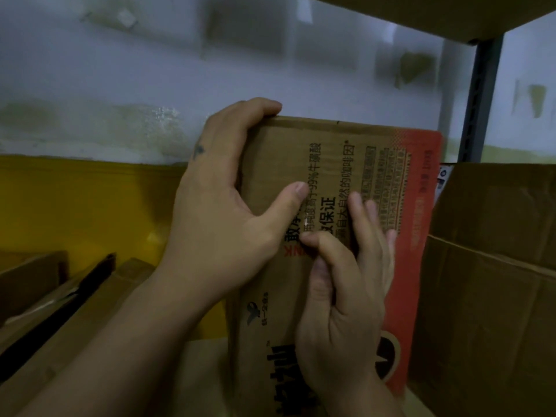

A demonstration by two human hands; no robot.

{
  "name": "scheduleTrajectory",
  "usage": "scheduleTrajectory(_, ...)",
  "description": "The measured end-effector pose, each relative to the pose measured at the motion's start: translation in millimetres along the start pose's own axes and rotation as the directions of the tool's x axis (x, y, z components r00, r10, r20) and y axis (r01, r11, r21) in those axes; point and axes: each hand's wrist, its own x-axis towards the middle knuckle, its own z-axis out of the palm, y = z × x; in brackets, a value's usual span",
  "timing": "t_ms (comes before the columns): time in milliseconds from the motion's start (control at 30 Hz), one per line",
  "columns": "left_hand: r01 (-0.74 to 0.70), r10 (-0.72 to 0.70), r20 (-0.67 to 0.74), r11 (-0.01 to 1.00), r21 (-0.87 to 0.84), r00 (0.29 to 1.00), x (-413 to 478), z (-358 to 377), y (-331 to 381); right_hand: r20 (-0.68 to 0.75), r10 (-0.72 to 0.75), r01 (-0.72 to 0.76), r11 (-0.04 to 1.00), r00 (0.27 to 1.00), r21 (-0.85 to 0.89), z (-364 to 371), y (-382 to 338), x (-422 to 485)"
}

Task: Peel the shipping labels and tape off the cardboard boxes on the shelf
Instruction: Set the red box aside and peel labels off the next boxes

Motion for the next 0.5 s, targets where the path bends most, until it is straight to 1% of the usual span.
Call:
scheduleTrajectory(333, -0.004, 0.004, 0.006, 1.000, 0.006, 1.000, 0.6, -1.8, -0.3, 0.044, 0.026, -0.025, 0.999, 0.999, -0.033, -1.5, -2.0, -0.1)
scheduleTrajectory(500, -0.004, 0.004, 0.009, 1.000, 0.003, 1.000, -0.5, -0.2, -0.1, 0.050, 0.048, -0.048, 0.999, 0.998, -0.010, -0.5, -5.6, 0.0)
